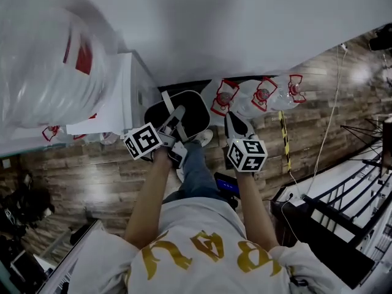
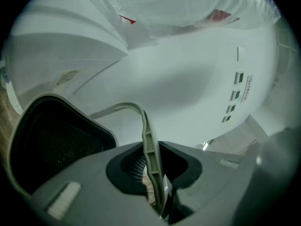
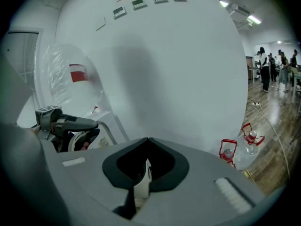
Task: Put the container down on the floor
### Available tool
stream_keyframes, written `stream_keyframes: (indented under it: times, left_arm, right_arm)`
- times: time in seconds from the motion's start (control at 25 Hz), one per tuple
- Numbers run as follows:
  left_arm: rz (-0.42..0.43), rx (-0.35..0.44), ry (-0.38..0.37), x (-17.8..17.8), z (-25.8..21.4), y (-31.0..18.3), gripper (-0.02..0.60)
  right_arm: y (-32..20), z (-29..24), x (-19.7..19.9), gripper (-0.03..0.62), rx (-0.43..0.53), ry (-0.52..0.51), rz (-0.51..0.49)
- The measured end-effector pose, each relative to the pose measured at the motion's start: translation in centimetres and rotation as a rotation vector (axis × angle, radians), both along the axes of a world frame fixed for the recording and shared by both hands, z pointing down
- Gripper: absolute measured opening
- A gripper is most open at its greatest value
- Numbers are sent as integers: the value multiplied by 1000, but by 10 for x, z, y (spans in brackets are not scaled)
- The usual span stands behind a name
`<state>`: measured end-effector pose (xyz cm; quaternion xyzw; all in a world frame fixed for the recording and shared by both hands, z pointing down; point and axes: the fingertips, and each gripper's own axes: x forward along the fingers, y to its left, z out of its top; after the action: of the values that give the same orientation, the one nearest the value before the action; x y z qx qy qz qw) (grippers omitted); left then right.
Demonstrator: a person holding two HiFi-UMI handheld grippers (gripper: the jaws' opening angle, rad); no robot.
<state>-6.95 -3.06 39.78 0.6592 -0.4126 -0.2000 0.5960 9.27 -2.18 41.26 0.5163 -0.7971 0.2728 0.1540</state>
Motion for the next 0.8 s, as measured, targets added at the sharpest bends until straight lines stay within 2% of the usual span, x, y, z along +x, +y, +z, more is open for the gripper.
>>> stream_keyframes:
  times: [0.8]
  left_arm:
    - [13,-152,-95,-5,119,-29,64]
  right_arm:
    - [-43,87,-15,25,-120,60,-146]
